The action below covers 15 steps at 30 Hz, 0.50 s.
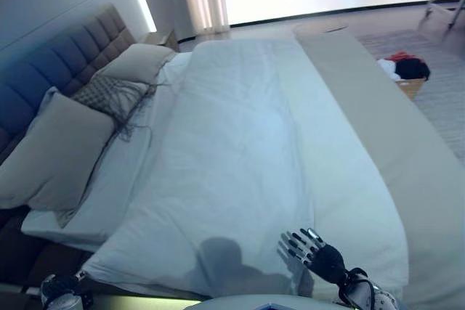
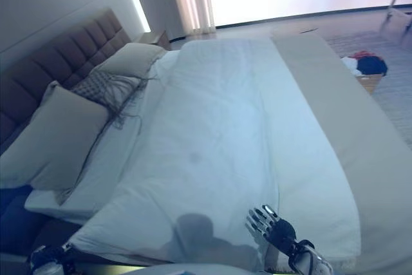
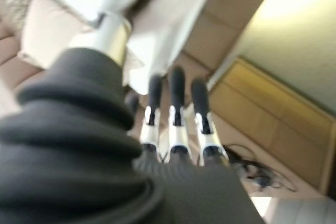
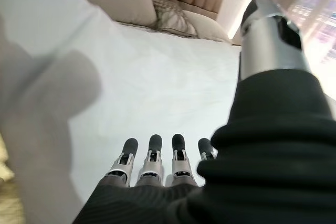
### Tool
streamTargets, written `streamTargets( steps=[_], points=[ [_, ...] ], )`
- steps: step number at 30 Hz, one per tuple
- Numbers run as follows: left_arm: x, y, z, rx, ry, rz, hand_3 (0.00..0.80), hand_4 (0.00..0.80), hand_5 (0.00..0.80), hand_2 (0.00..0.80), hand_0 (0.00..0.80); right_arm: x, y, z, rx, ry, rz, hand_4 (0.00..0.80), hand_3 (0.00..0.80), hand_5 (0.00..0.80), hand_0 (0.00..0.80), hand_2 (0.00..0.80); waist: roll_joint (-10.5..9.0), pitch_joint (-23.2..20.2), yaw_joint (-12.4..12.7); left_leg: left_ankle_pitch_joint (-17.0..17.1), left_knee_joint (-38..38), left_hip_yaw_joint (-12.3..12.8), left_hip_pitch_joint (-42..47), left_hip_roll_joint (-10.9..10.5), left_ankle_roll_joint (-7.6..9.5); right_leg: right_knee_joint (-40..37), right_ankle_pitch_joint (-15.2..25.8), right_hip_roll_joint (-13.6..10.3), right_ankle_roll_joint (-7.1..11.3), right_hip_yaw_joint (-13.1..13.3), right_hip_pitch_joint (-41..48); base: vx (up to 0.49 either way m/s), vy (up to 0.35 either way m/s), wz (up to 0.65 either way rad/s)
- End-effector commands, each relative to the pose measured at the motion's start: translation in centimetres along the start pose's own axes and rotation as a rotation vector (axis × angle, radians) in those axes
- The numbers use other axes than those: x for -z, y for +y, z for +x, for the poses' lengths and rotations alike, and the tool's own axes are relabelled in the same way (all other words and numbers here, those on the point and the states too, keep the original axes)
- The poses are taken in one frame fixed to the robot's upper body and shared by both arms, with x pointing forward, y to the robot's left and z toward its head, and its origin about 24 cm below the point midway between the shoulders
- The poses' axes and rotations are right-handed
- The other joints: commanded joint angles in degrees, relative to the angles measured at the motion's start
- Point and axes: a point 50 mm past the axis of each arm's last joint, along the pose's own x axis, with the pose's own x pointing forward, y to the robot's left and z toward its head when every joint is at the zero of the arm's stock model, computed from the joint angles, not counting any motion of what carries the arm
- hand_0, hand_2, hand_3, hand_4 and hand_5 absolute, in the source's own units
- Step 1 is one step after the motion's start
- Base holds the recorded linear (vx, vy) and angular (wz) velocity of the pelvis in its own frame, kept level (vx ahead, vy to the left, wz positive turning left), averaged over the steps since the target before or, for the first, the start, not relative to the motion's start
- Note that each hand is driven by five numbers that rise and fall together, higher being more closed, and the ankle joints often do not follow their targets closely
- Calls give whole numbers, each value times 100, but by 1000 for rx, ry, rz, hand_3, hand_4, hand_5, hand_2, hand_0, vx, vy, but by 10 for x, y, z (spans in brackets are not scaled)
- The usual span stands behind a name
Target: Make the bed neatly
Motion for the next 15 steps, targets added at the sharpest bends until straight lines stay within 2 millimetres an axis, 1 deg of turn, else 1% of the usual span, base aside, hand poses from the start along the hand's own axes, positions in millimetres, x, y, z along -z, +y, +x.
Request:
streamTargets(
  steps=[1, 3, 5, 7, 9, 11, 13, 14, 15],
  points=[
    [-43, 20, 7, 22, -197, -54, 0, 0, 0, 0, 0, 2, 19, 16, -112, -78, 98, 0, 0, 0, 0, 0, -417, 153, 279, -268, -577, 186, 121, -274, 100, -1989, 2032, -367, 891, 162, 671, -29, -58, 54],
    [-38, -4, 3, 75, -184, -66, 0, 0, 0, 0, 0, 4, 21, 18, -116, -83, 104, 0, 0, 0, 0, 0, -439, 175, 274, -285, -565, 212, 140, -273, 116, -1997, 2041, -357, 883, 178, 684, -17, -60, 43],
    [-33, -23, -2, 107, -180, -29, 0, 0, 0, 0, 0, 5, 24, 22, -123, -86, 107, 0, 0, 0, 0, 0, -469, 193, 272, -308, -560, 248, 175, -274, 136, -2020, 2058, -341, 872, 197, 712, 2, -67, 22],
    [-31, -32, -5, 109, -177, 4, 0, 0, 0, 0, 0, 4, 28, 24, -128, -88, 109, 0, 0, 0, 0, 0, -485, 198, 258, -318, -567, 275, 211, -274, 145, -2040, 2078, -330, 867, 223, 730, 11, -53, 1],
    [-31, -35, -6, 99, -187, 12, 0, 0, 0, 0, 0, 3, 30, 25, -129, -90, 110, 0, 0, 0, 0, 0, -494, 190, 228, -327, -578, 314, 247, -268, 146, -2061, 2093, -320, 865, 254, 742, 8, -17, 0],
    [-38, -34, -5, 98, -211, 5, 0, 0, 0, 0, 0, 3, 31, 25, -127, -90, 111, 0, 0, 0, 0, 0, -497, 182, 198, -337, -583, 352, 272, -260, 143, -2070, 2090, -310, 858, 287, 746, 17, -21, 6],
    [-54, -36, -6, 120, -287, 8, 0, 0, 0, 0, 0, 3, 33, 25, -124, -87, 108, 0, 0, 0, 0, 0, -500, 178, 161, -347, -582, 400, 287, -248, 144, -2061, 2083, -299, 847, 327, 730, 5, -18, -8],
    [-59, -37, -7, 131, -306, 5, 0, 0, 0, 0, 0, 3, 33, 25, -123, -87, 107, 0, 0, 0, 0, 0, -500, 181, 154, -347, -583, 410, 289, -246, 145, -2058, 2083, -298, 845, 333, 725, -7, -14, -12],
    [-71, -42, -9, 159, -355, -2, 0, 0, 0, 0, 0, 3, 33, 25, -124, -90, 104, 0, 0, 0, 0, 0, -497, 193, 143, -346, -587, 426, 291, -243, 148, -2055, 2086, -296, 842, 343, 718, -12, -14, -7]
  ],
)
